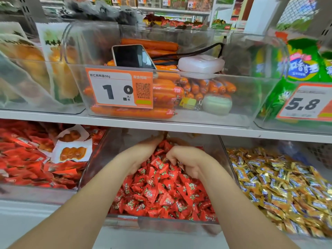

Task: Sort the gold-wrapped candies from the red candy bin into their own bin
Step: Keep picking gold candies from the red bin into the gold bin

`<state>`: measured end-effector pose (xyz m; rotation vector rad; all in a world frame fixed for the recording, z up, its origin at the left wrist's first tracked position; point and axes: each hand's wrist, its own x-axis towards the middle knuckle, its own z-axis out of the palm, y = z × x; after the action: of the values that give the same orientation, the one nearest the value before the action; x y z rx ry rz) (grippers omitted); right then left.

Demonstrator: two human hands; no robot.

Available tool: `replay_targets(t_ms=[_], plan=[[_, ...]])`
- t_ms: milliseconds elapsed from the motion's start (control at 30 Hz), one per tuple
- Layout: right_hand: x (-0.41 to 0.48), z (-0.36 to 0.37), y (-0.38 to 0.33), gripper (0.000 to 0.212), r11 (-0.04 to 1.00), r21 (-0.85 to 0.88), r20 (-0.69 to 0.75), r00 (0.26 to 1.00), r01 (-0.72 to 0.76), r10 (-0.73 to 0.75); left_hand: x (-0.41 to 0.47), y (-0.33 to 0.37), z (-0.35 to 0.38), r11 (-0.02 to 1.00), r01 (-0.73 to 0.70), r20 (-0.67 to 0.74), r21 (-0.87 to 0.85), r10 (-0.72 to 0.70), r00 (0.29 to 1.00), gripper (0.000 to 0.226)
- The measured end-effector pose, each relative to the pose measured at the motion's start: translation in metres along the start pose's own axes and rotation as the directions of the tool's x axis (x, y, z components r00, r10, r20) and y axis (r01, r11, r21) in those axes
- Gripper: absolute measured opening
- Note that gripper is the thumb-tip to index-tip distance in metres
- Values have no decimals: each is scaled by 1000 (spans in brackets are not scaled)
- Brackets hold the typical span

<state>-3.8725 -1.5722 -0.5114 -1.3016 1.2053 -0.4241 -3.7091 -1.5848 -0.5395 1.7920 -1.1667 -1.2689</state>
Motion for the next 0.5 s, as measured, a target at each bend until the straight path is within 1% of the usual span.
replay_targets(t_ms=[33, 100, 133, 167, 200, 233, 267, 300, 333, 367, 400, 433, 500], plan=[[-8, -2, -3, 21, 1000, 10, 5, 1000, 14, -14, -4, 0, -4, 999, -38, -4, -36, 38, 999, 69], [-23, -8, -9, 18, 998, -27, -7, 998, 60, -61, -17, 1, -9, 991, -113, -16, -72, 112, 994, 67], [-24, -11, -9, 23, 991, -85, -38, 994, 102, -106, -25, 2, -11, 989, -141, -25, -43, 140, 990, 64], [-23, -15, -9, 37, 976, -162, -59, 985, 149, -160, -32, 0, -14, 987, -161, -20, 10, 161, 987, 61], [-27, -18, -7, 57, 947, -246, -38, 974, 206, -222, -41, 0, -16, 977, -197, 2, 77, 198, 980, 61], [-33, -21, -4, 72, 900, -340, 24, 959, 274, -283, -49, -1, -18, 955, -251, 42, 160, 248, 968, 60], [-40, -22, -1, 81, 829, -439, 109, 936, 348, -335, -59, -2, -20, 918, -306, 86, 253, 293, 952, 56], [-46, -23, 4, 86, 746, -527, 192, 912, 407, -362, -67, -4, -23, 874, -344, 125, 343, 321, 939, 48], [-52, -24, 8, 91, 675, -598, 249, 901, 432, -357, -75, -6, -25, 827, -365, 155, 428, 330, 931, 36], [-59, -25, 12, 95, 628, -651, 269, 903, 426, -334, -81, -11, -28, 777, -370, 174, 510, 328, 929, 25], [-67, -26, 14, 99, 600, -689, 264, 912, 407, -315, -88, -14, -30, 728, -376, 184, 573, 333, 925, 20], [-75, -27, 17, 101, 579, -715, 243, 916, 392, -319, -93, -20, -32, 691, -385, 187, 612, 347, 919, 21], [-83, -32, 24, 101, 528, -748, 194, 893, 402, -405, -101, -29, -34, 633, -429, 184, 645, 416, 890, 23]])
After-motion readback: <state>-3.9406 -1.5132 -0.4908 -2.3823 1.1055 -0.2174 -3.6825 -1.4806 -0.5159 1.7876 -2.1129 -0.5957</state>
